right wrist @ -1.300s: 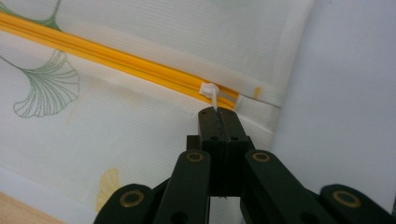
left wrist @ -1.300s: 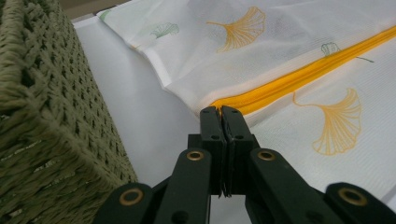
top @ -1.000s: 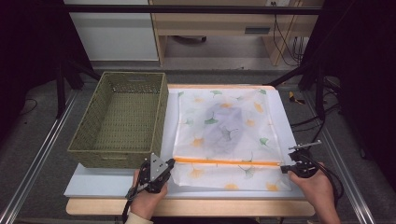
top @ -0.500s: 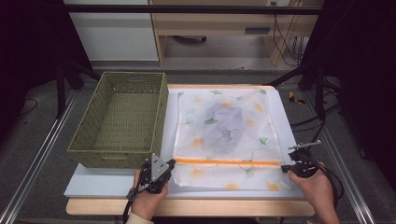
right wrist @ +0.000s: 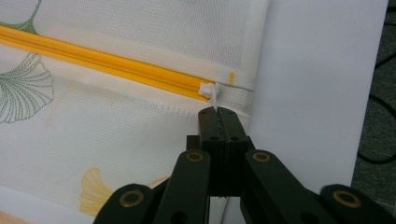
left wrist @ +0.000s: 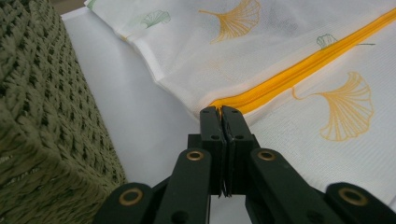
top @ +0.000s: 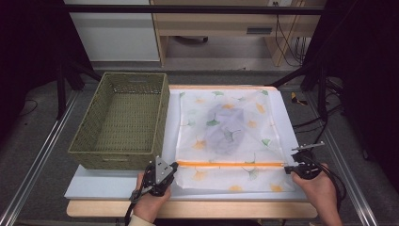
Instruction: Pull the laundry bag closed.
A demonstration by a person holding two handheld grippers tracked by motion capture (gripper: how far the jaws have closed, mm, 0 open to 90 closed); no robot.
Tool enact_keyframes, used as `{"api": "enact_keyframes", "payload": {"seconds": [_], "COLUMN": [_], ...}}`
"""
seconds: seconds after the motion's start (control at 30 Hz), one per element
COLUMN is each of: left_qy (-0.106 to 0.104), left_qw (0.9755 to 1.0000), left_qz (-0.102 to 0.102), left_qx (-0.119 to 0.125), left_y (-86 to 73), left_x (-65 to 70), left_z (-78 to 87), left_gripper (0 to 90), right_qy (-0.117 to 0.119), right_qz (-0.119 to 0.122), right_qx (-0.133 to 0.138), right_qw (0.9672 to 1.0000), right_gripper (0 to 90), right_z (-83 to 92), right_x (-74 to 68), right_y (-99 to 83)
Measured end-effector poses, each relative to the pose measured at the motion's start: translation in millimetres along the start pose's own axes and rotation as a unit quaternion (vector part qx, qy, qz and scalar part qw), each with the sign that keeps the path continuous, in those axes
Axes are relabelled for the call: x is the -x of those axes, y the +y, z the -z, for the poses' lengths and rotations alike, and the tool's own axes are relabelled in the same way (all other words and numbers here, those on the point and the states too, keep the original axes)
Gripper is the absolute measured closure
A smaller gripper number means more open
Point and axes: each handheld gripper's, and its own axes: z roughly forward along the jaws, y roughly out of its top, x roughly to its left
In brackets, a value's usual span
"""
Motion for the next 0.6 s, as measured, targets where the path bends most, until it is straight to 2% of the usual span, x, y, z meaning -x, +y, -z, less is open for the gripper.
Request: {"api": "enact_keyframes", "payload": {"seconds": [0.1,0.2,0.23,0.3,0.6], "left_qy": [0.0,0.001,0.003,0.004,0.002], "left_qw": [1.0,1.0,0.9999,1.0,0.9999], "left_qz": [0.001,0.001,-0.005,-0.001,-0.002], "left_qx": [-0.004,-0.007,-0.011,-0.009,-0.015], "left_y": [-1.2,-1.3,-1.4,-1.9,-2.6], "left_x": [0.9,0.7,0.3,-0.2,0.4], "left_z": [-1.5,-1.7,-1.3,-2.0,-4.2], "left_gripper": [88.6,88.6,88.6,88.5,88.5], "right_qy": [0.001,-0.007,-0.012,-0.014,0.003], "right_qz": [0.0,0.011,0.017,0.024,0.011], "right_qx": [0.001,0.008,0.01,0.009,0.02], "right_qw": [1.0,0.9999,0.9997,0.9996,0.9997], "right_gripper": [90.0,90.0,90.0,90.0,90.0], "right_z": [-0.2,-0.6,-0.8,-1.3,0.1], "right_x": [0.5,-1.7,-3.4,-5.1,0.1], "right_y": [-0.3,-1.0,-1.2,-2.0,-8.4]}}
